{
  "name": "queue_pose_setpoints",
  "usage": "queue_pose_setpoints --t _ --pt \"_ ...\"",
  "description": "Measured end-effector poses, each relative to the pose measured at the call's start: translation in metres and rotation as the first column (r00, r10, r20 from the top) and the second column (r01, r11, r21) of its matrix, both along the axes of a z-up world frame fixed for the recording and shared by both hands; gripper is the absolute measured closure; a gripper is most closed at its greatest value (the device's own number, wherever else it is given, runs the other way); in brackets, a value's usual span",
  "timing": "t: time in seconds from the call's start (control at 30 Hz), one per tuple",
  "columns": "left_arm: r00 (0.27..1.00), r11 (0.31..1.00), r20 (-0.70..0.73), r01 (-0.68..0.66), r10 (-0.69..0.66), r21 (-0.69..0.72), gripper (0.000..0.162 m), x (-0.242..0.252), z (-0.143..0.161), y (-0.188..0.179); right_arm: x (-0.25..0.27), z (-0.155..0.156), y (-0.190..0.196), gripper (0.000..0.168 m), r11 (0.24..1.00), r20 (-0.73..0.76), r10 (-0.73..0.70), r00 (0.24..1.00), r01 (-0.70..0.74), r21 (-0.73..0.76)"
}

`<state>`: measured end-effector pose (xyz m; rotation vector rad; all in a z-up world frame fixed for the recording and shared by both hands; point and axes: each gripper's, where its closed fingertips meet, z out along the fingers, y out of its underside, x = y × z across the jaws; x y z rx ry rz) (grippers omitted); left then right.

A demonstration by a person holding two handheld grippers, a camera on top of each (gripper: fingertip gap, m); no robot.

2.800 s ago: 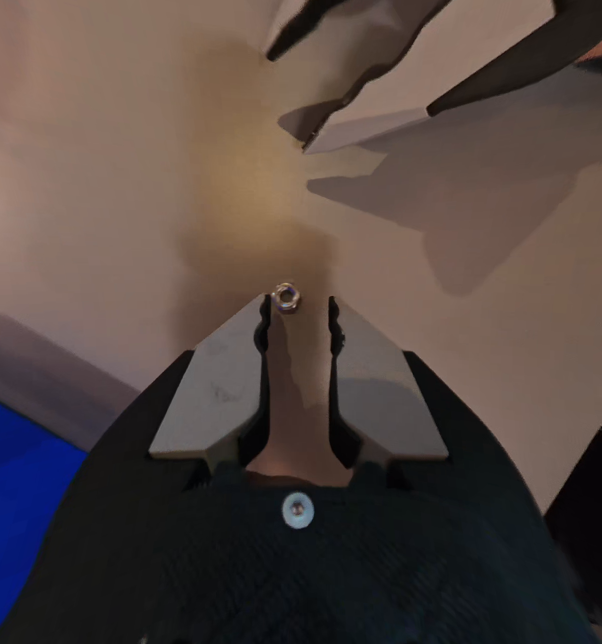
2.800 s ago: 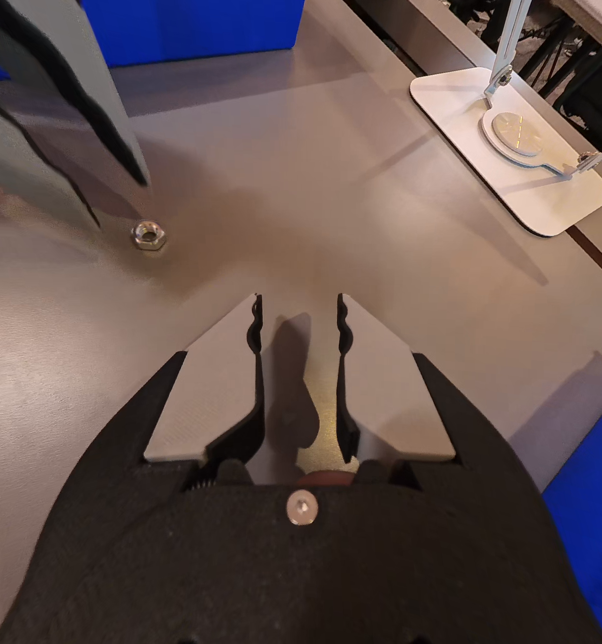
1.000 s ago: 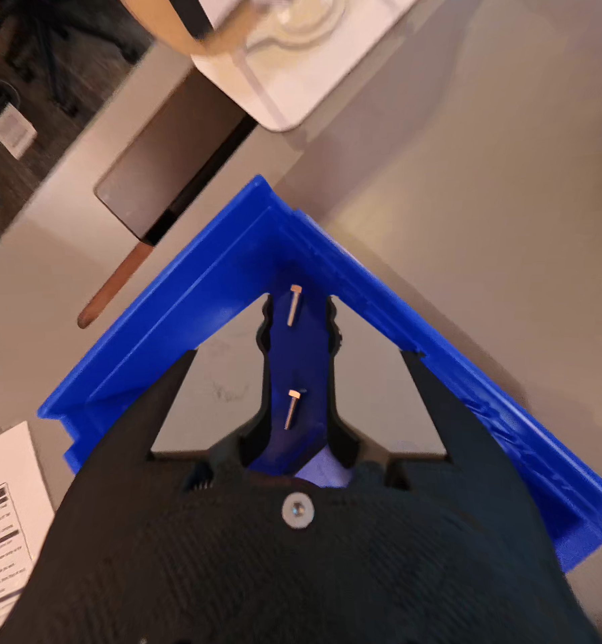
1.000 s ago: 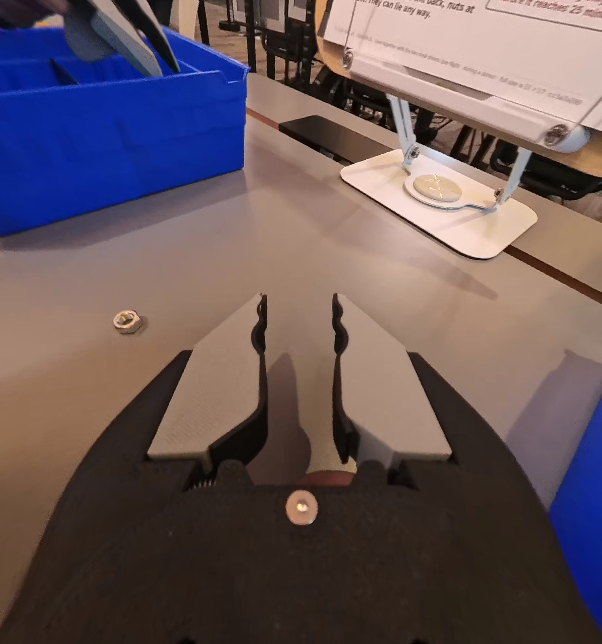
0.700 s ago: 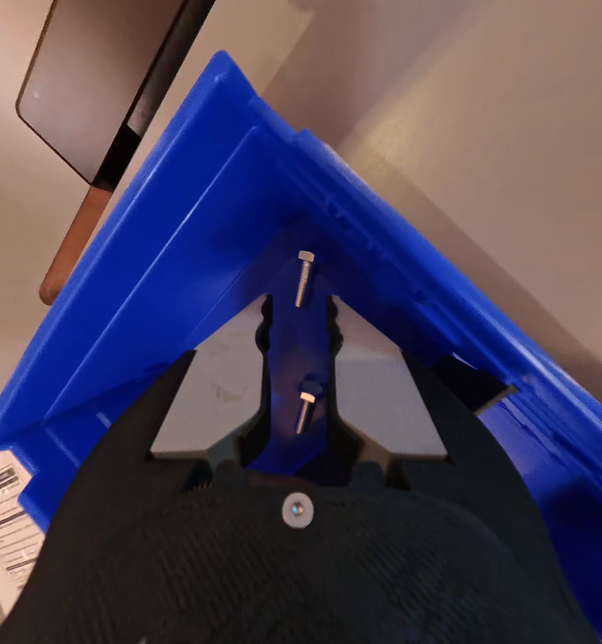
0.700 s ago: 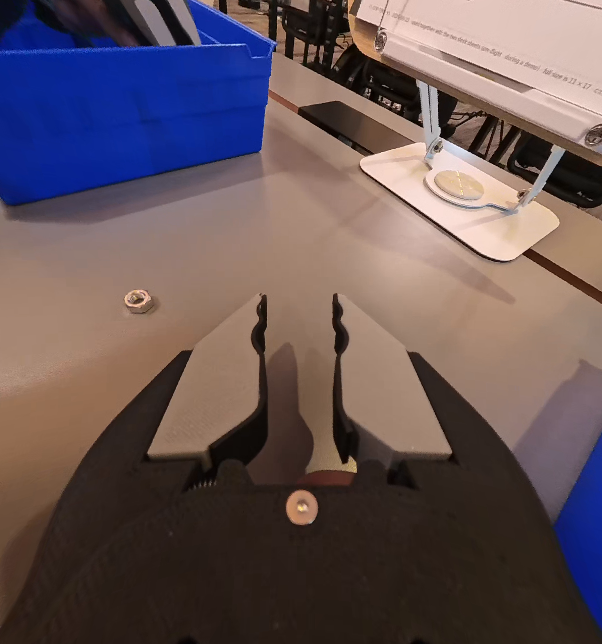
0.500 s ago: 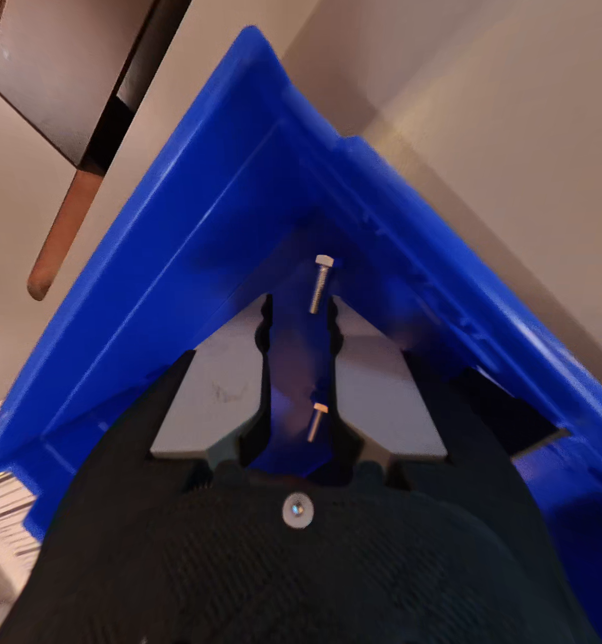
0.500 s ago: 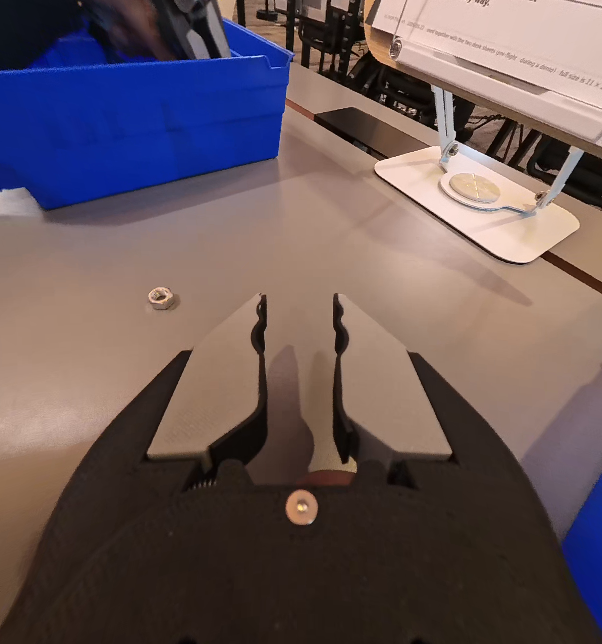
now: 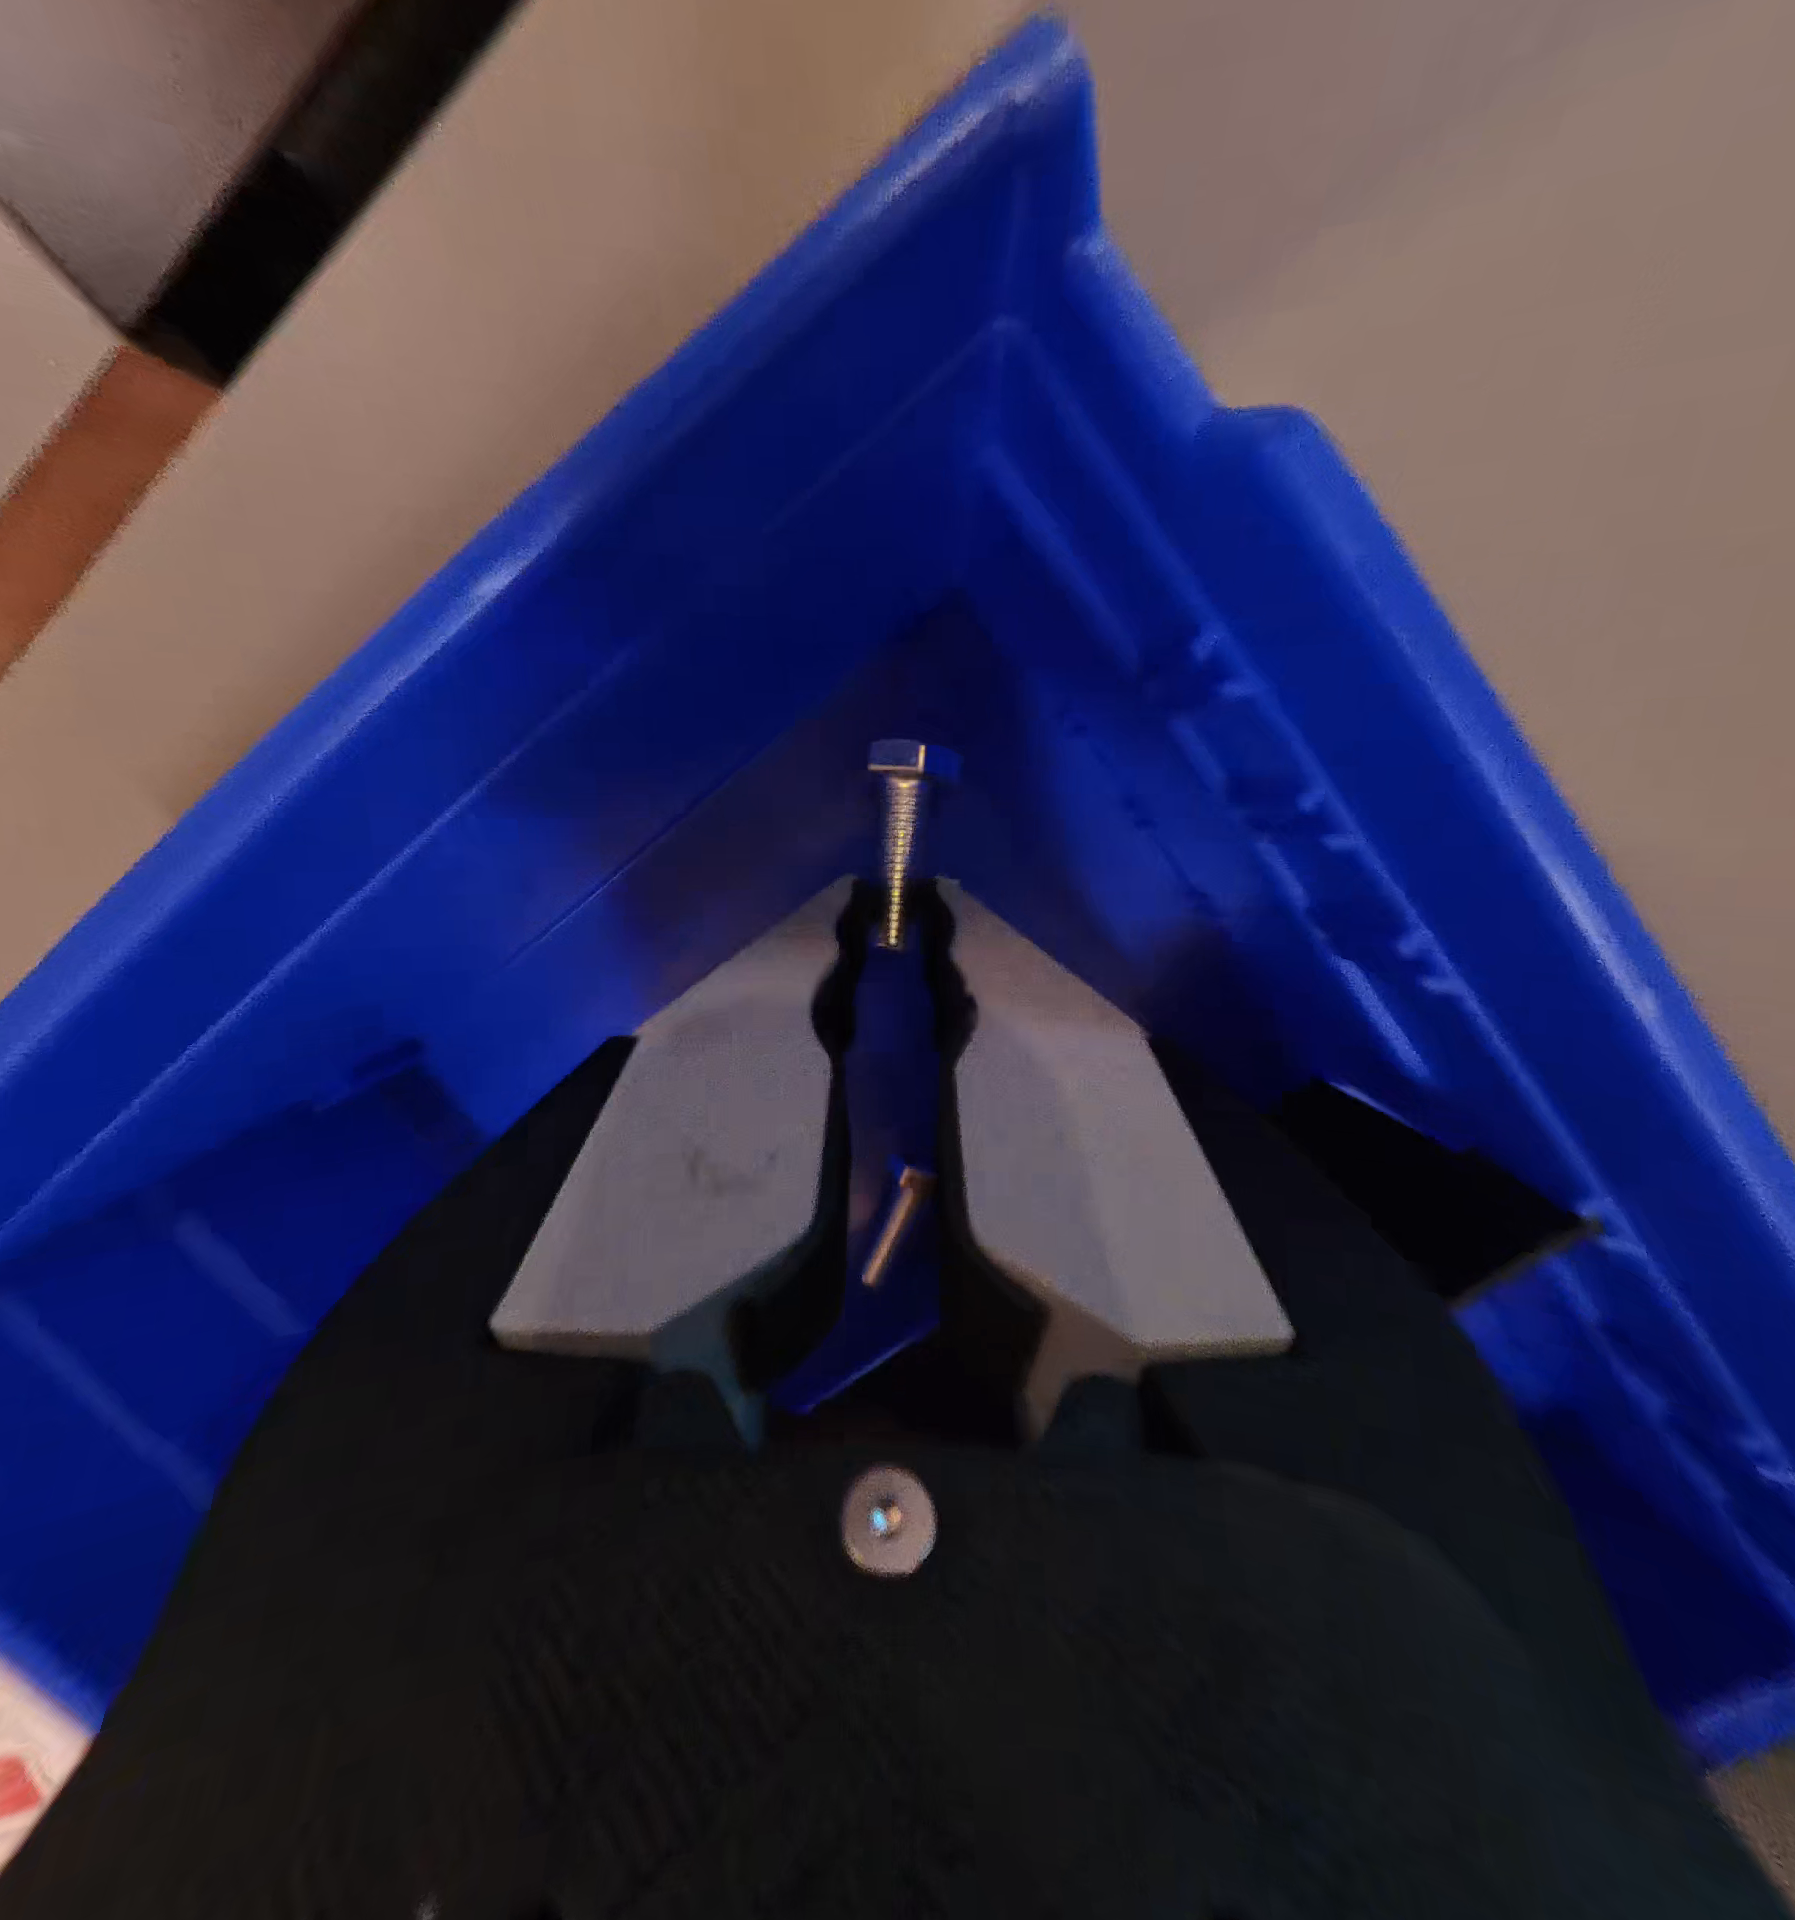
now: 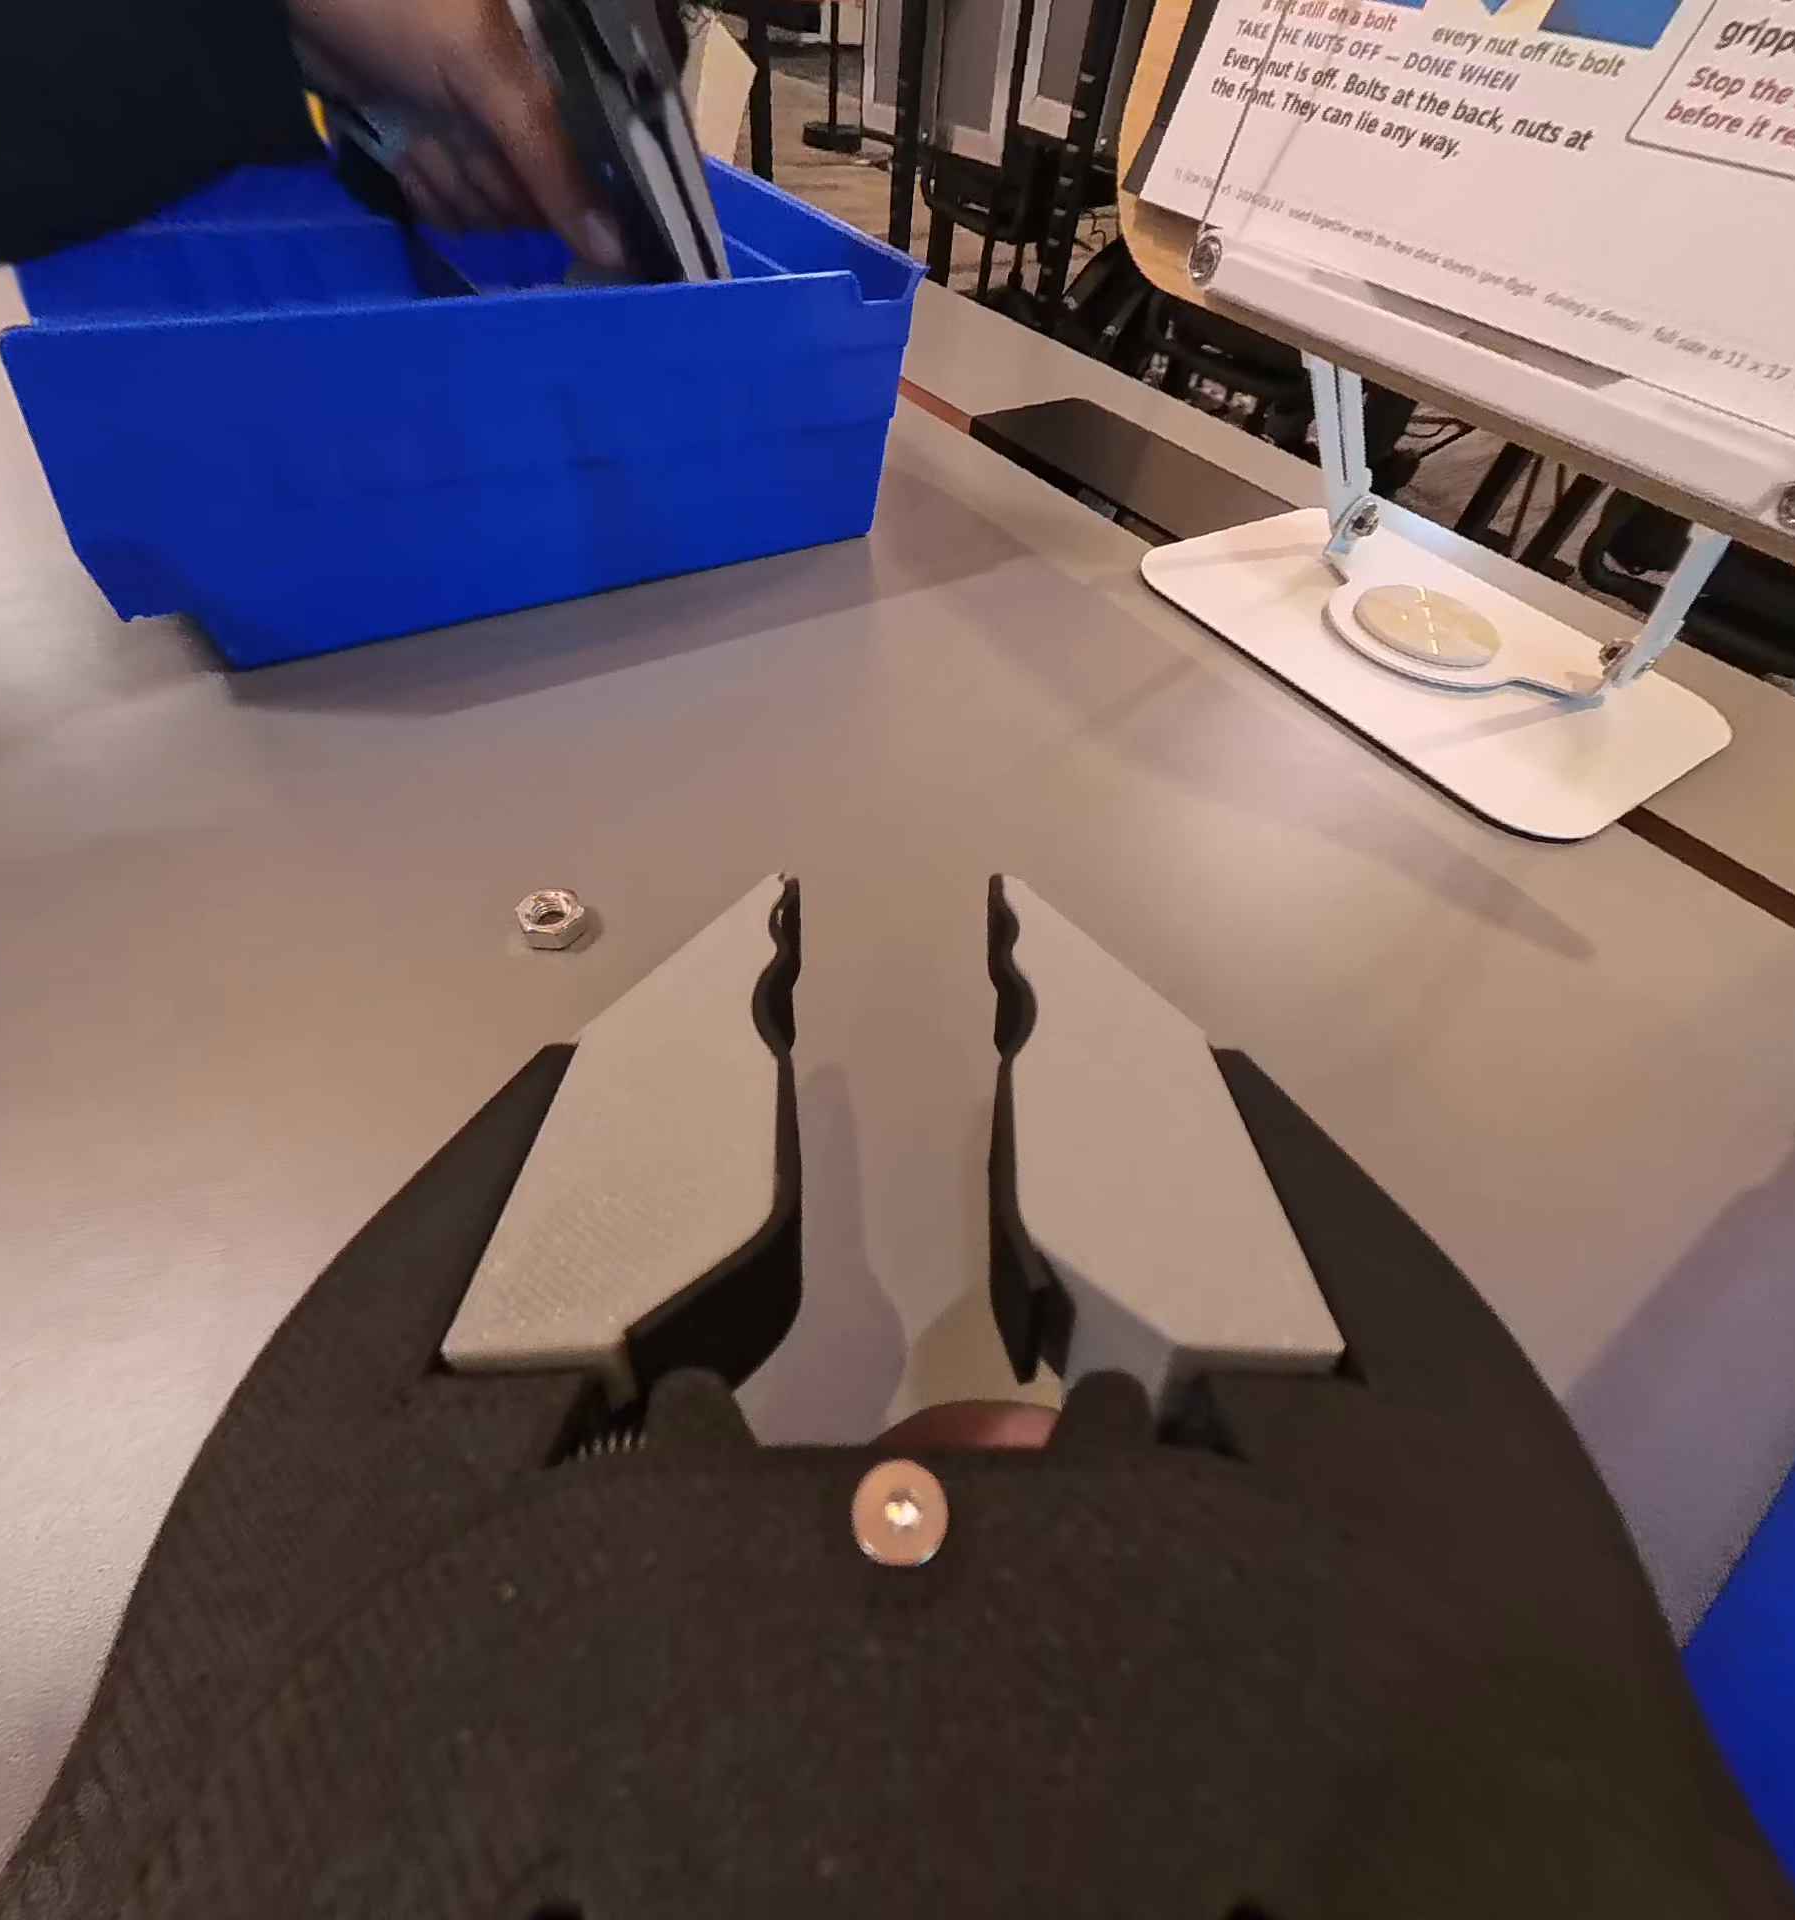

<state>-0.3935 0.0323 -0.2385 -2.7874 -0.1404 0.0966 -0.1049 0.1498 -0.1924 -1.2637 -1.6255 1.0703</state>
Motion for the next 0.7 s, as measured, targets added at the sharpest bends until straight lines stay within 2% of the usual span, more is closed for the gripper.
queue_pose_setpoints --t 0.03,0.1,0.2,0.3,0.37,0.5,0.7 --pt "1.000 0.999 -0.021 -0.018 0.019 0.038 0.154 0.000 0.012 -0.002 0.000 -0.001 -0.001 0.135 1.000 0.002 0.002 1.000 -0.002 0.005" --pt "0.997 0.987 -0.058 -0.044 0.054 0.157 0.154 0.006 0.042 -0.003 0.000 0.000 -0.002 0.135 1.000 0.005 0.007 1.000 -0.007 0.015" --pt "0.998 0.924 -0.047 -0.008 0.028 0.383 0.154 0.050 0.092 0.003 0.001 0.002 -0.004 0.135 1.000 0.004 0.010 1.000 -0.010 0.022" --pt "0.990 0.848 -0.072 0.138 -0.117 0.513 0.154 0.124 0.123 0.009 0.002 0.009 -0.005 0.135 0.999 -0.019 0.001 1.000 -0.001 0.038" --pt "0.971 0.805 -0.047 0.222 -0.235 0.550 0.155 0.176 0.129 0.017 0.003 0.016 -0.003 0.136 0.999 -0.046 -0.011 0.999 0.013 0.044" --pt "0.923 0.824 -0.100 0.378 -0.373 0.422 0.155 0.239 0.093 0.035 0.005 0.022 0.010 0.140 0.994 -0.070 -0.086 0.994 0.090 0.056" --pt "0.887 0.864 -0.023 0.455 -0.461 0.215 0.155 0.286 0.009 0.062 0.006 0.021 0.022 0.140 0.986 -0.064 -0.140 0.988 0.145 0.080"
